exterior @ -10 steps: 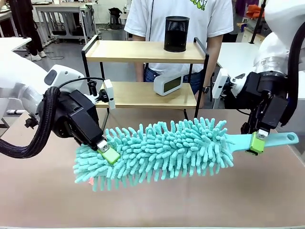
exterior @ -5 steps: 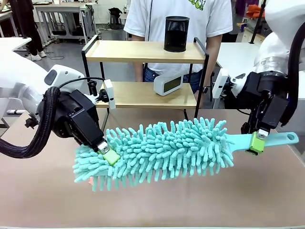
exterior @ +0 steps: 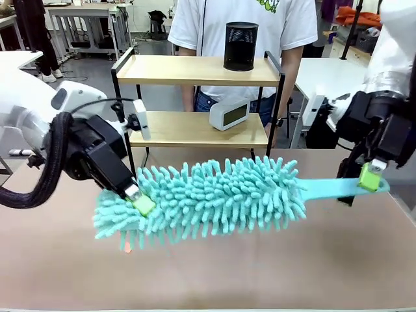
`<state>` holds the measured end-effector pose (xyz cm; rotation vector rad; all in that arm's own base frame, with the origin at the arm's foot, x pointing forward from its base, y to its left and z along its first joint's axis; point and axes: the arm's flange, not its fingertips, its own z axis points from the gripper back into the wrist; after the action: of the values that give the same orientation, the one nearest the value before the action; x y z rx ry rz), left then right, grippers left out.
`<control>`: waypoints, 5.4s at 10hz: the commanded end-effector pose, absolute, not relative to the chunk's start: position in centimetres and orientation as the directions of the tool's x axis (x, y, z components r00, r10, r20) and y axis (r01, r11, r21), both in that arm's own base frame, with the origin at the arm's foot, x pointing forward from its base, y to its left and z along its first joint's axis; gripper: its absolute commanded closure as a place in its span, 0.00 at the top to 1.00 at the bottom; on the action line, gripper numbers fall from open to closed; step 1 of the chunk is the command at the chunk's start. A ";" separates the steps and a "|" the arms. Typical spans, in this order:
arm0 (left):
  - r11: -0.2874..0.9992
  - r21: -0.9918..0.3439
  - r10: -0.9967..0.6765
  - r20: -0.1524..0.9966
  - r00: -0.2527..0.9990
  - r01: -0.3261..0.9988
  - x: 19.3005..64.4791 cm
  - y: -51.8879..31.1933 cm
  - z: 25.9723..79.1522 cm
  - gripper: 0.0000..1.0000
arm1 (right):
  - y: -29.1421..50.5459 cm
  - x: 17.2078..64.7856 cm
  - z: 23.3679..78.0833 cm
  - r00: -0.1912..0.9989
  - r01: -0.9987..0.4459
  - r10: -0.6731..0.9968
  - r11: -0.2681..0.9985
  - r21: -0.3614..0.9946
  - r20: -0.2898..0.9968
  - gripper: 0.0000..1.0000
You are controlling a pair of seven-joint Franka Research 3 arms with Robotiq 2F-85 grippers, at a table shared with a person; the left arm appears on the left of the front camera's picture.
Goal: Clean the shelf.
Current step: Hand the Duster back to the human.
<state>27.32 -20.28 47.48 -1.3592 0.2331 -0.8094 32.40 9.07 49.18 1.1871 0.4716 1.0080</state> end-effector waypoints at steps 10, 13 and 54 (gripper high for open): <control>0.246 -0.953 0.710 0.300 0.636 0.175 36.2 8.3 51.4 0.00 | -7.4 27.3 43.8 0.908 -0.277 0.324 -0.012 0.961 0.266 1.00; 0.212 -0.977 0.709 0.166 0.685 0.016 39.0 8.7 47.4 0.00 | -7.4 27.3 43.8 0.908 -0.277 0.324 -0.012 0.961 0.266 1.00; 0.037 -0.994 -0.111 -0.109 0.988 -0.105 33.0 -1.7 45.0 1.00 | -3.9 34.1 42.1 0.988 -0.032 -0.143 0.167 0.985 0.056 1.00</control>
<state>33.24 -1.59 44.66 -1.5137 0.1775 -0.0049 34.41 -3.90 42.15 1.4030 -0.1418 -0.1039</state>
